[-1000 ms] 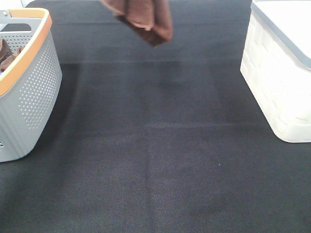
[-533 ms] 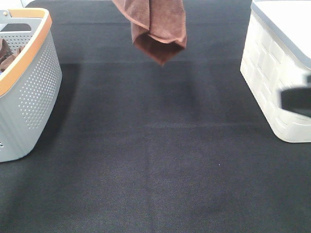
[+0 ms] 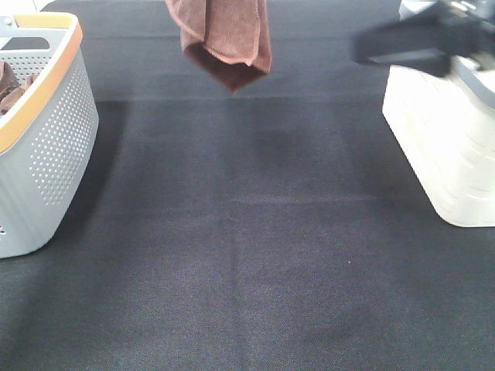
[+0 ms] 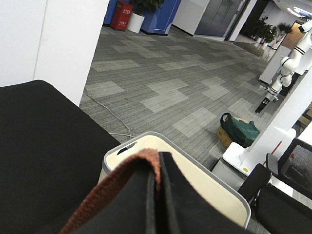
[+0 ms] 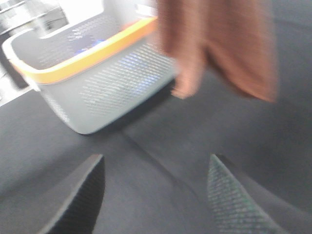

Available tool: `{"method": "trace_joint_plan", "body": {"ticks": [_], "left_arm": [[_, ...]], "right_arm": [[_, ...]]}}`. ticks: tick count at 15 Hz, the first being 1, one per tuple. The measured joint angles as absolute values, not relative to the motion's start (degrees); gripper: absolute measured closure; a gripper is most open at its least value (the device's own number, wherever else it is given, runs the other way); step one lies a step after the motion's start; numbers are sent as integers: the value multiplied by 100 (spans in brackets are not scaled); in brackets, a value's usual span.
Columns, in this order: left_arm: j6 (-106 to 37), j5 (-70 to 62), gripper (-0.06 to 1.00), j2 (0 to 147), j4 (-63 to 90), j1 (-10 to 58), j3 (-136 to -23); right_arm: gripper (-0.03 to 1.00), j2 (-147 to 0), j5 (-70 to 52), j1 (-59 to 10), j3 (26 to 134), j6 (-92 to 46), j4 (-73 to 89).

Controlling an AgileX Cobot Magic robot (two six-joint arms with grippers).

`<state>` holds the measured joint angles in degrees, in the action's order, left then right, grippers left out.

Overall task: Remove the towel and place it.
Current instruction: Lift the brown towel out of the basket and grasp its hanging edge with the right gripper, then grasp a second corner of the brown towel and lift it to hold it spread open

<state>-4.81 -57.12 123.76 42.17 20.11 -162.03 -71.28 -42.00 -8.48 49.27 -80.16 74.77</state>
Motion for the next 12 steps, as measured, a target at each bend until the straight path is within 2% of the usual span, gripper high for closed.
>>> {"method": "trace_joint_plan", "body": {"ticks": [2,4,12], "left_arm": [[-481,-5712,94,12376,4217,2011,-16203],[-481,-5712,94,12376,4217,2011,-16203],[-481,-5712,94,12376,4246,2011,-16203]], "right_arm": [[38,-7569,-3432,-1455,5329,-7987,7477],[38,-7976,-2716,-1713,5644,-7855,7483],[38,-9316,-2412,-1765,6446,-7838,7832]]}}
